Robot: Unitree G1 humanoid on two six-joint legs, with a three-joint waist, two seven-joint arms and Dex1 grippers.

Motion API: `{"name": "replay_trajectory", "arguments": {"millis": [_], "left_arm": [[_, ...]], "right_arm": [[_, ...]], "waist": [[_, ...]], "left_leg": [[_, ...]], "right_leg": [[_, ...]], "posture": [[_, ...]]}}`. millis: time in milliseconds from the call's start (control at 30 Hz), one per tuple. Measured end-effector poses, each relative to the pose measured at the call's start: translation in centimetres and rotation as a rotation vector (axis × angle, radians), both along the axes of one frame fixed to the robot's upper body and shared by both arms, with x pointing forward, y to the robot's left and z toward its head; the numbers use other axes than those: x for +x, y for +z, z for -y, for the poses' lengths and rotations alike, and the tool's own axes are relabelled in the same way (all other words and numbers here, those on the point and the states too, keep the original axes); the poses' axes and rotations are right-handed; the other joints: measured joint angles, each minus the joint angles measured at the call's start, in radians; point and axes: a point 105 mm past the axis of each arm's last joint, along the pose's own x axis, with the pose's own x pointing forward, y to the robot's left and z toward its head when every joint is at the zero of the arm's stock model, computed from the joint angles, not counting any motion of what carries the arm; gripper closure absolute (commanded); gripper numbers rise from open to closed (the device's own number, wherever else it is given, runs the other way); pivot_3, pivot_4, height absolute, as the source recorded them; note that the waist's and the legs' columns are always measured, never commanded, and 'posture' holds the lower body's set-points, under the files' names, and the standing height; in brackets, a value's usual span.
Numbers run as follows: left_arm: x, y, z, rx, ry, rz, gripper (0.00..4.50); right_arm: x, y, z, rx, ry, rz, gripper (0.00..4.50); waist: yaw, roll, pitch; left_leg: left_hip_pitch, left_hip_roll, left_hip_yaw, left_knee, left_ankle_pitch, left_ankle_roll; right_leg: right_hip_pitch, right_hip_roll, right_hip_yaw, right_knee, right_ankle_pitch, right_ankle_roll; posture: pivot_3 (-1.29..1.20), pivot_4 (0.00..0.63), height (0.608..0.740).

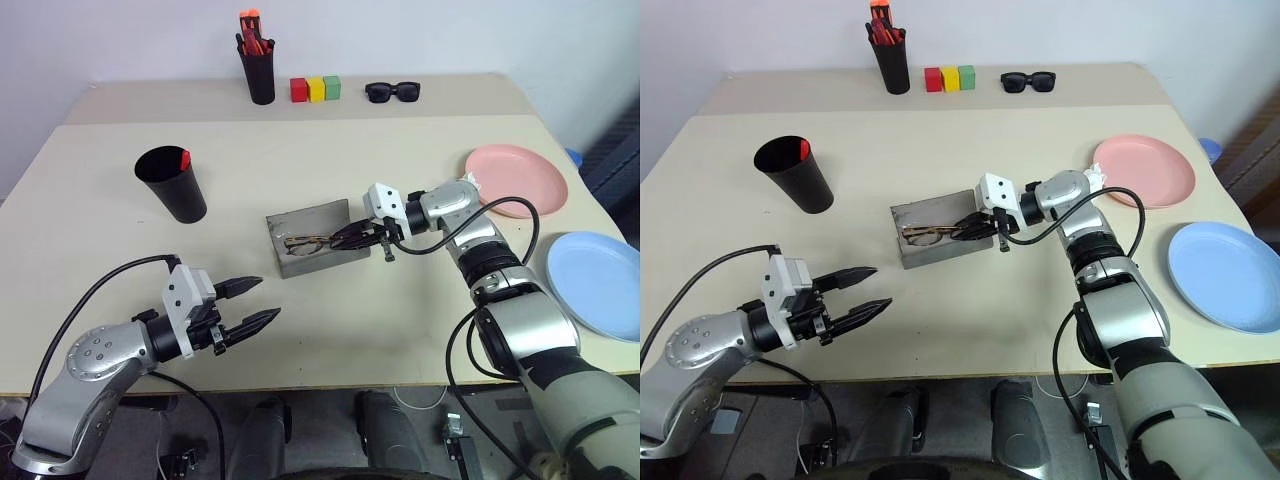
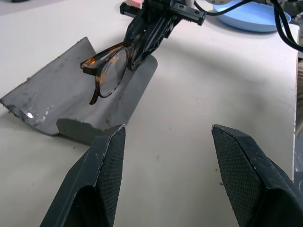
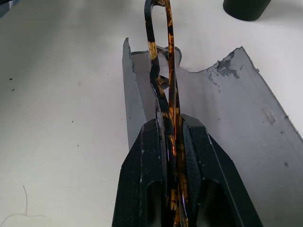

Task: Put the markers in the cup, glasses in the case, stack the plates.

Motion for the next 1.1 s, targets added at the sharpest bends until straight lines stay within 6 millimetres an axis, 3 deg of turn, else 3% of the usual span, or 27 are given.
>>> {"name": "replay_trajectory", "arguments": {"millis": [267, 300, 333, 533, 733, 900, 1000, 1100], "left_arm": [[-0.3, -0.1, 0.0, 0.0, 0.015, -0.006, 1.54], [-0.4, -0.2, 0.0, 0.0, 0.016, -0.008, 1.54], [-0.4, -0.2, -0.1, 0.0, 0.017, -0.009, 1.54], [-0.5, -0.2, -0.1, -0.008, 0.023, -0.017, 1.54], [0.1, 0.9, 0.2, -0.04, 0.023, 0.016, 1.54], [2.5, 3.5, 0.7, -0.153, 0.055, 0.065, 1.54], [4.5, 5.2, 0.8, -0.211, 0.094, 0.102, 2.39], [7.6, 7.5, 0.2, -0.207, 0.176, 0.166, 3.88]], "right_arm": [[0.3, -0.8, -0.3, -0.015, -0.021, -0.023, 4.49], [0.3, -0.8, -0.3, -0.017, -0.021, -0.021, 3.51], [0.3, -0.7, -0.3, -0.019, -0.02, -0.02, 3.23], [0.4, -0.6, -0.3, -0.02, -0.019, -0.022, 0.16], [0.9, 0.5, 0.2, 0.014, -0.048, 0.031, 0.06], [1.5, 4.2, 1.6, 0.138, -0.132, 0.106, 0.06], [0.7, 4.9, 4.0, 0.217, -0.239, 0.113, 0.0], [-2.3, 2.7, 7.1, 0.256, -0.39, 0.053, 0.0]], "waist": [[0.001, 0.0, 0.0], [0.001, 0.0, 0.0], [0.0, 0.0, 0.0], [0.0, 0.0, 0.0], [0.003, 0.001, 0.0], [0.005, 0.001, 0.0], [0.015, 0.0, 0.0], [0.039, 0.0, 0.0]], "left_leg": [[0.0, 0.0, 0.0, 0.0, 0.0, 0.0], [0.0, 0.0, 0.0, 0.0, 0.0, 0.0], [0.0, 0.0, 0.0, 0.0, 0.0, 0.0], [0.0, 0.0, 0.0, 0.0, 0.0, 0.0], [0.0, 0.0, 0.0, 0.001, 0.0, 0.0], [-0.001, 0.0, -0.001, 0.001, 0.0, 0.0], [-0.001, 0.0, -0.002, 0.001, 0.0, 0.0], [-0.003, -0.001, -0.005, 0.001, 0.0, 0.0]], "right_leg": [[0.0, 0.0, 0.0, 0.0, 0.0, 0.0], [0.0, 0.0, 0.0, 0.0, 0.0, 0.0], [0.0, 0.0, 0.0, 0.0, 0.0, 0.0], [0.0, 0.0, 0.0, 0.0, 0.0, 0.0], [0.0, 0.0, 0.0, 0.001, 0.0, 0.001], [0.0, 0.0, 0.0, 0.0, 0.001, 0.002], [0.001, 0.0, -0.002, 0.0, 0.001, 0.002], [0.001, 0.0, -0.004, 0.0, 0.001, 0.002]], "posture": [[0.0, 0.15, 0.74], [0.0, 0.15, 0.74], [0.0, 0.15, 0.74], [0.0, 0.15, 0.74], [0.0, 0.15, 0.74], [0.0, 0.15, 0.74], [0.0, 0.15, 0.74], [0.0, 0.15, 0.74]]}}
